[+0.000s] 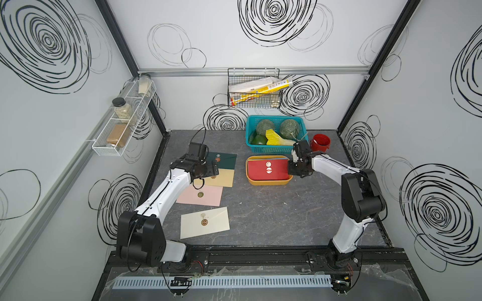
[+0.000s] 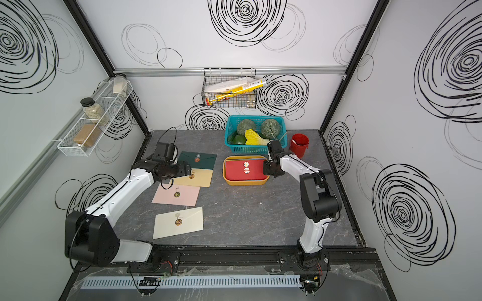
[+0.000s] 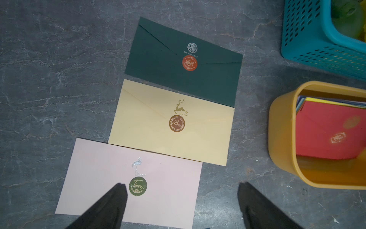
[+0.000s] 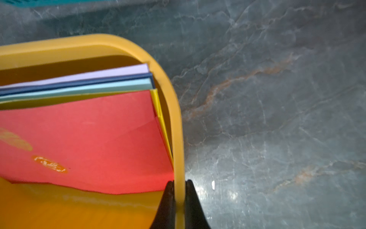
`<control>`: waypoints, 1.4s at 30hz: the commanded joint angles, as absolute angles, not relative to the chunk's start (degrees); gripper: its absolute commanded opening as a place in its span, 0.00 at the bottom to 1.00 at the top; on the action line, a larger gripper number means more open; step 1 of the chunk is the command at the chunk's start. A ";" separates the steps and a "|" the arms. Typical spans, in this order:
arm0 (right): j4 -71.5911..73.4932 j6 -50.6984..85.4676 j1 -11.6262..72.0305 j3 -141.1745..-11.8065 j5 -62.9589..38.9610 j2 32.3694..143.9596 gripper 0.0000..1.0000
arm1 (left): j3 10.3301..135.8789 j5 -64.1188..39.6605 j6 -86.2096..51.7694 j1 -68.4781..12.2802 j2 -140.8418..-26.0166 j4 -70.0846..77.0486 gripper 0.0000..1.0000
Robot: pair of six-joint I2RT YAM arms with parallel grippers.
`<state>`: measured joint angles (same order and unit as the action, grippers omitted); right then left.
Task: Put the sealed envelopes into the storage box
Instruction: Move the storage box to the center of the board, then pick up the envelope from the center of the board.
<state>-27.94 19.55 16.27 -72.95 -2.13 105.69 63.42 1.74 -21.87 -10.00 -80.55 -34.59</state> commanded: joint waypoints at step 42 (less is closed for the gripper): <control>-31.43 11.29 11.78 -73.04 -4.67 79.81 0.98 | 33.05 0.54 -63.96 -49.03 -81.42 -27.81 0.99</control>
<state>-28.51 10.94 11.81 -73.80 -4.12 81.78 33.63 6.46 -59.13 -44.77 -75.16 -38.52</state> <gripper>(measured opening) 0.984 0.991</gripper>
